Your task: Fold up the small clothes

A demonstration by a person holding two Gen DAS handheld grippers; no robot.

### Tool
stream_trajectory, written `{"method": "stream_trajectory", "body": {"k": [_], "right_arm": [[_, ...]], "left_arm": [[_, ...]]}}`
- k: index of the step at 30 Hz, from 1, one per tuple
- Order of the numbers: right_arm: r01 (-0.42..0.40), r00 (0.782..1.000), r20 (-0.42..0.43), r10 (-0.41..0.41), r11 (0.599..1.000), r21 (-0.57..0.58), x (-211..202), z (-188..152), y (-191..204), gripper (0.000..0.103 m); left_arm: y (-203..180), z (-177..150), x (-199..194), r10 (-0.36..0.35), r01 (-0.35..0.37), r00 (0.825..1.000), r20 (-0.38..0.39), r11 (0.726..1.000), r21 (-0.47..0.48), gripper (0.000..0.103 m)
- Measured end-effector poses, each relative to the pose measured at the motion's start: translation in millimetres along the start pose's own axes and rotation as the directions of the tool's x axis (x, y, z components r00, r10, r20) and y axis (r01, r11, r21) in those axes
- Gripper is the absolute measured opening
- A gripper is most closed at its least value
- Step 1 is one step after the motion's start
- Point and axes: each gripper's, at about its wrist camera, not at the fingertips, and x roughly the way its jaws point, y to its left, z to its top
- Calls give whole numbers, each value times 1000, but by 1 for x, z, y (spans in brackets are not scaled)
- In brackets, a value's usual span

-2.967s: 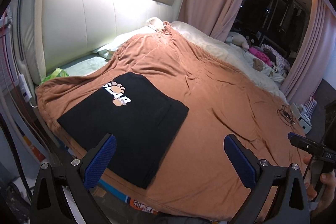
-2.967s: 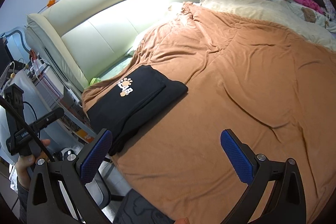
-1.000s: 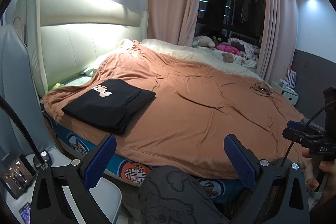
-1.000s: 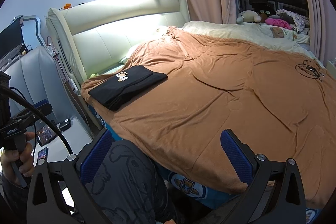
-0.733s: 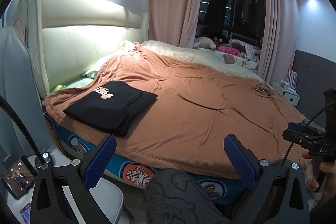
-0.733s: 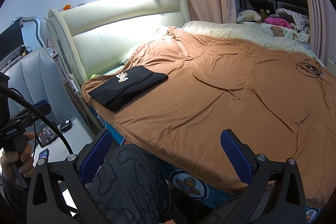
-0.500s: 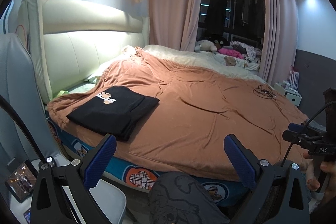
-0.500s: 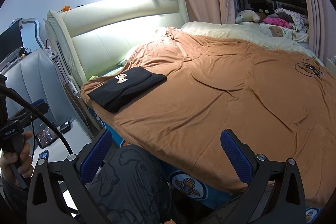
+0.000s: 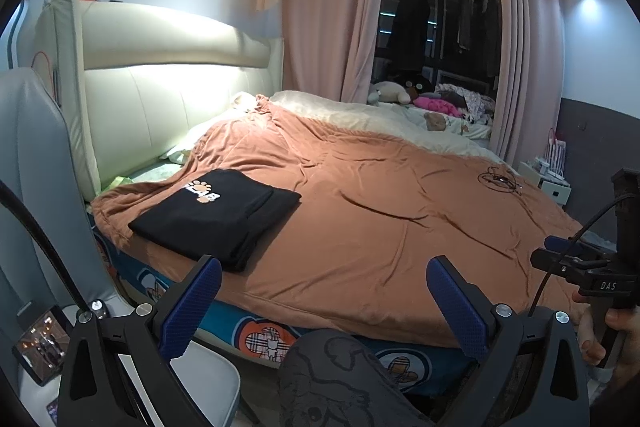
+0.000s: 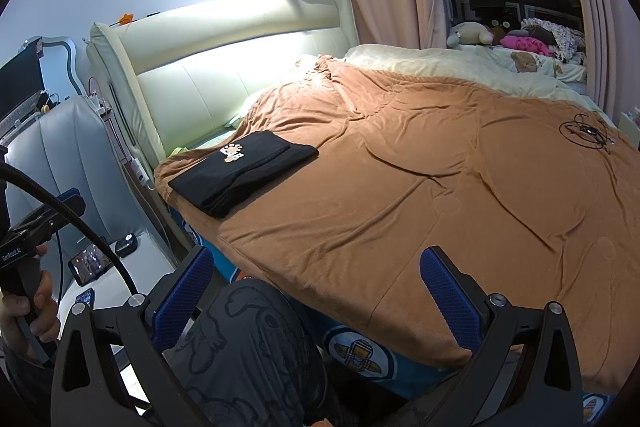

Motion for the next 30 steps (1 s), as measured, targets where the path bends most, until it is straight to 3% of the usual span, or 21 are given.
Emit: {"method": "stream_trajectory", "body": {"k": [30], "right_arm": [[17, 1000, -14, -17, 999, 28, -3, 6, 1, 103]], "left_arm": [[6, -5, -15, -21, 22, 1000, 16, 1000, -8, 103]]}}
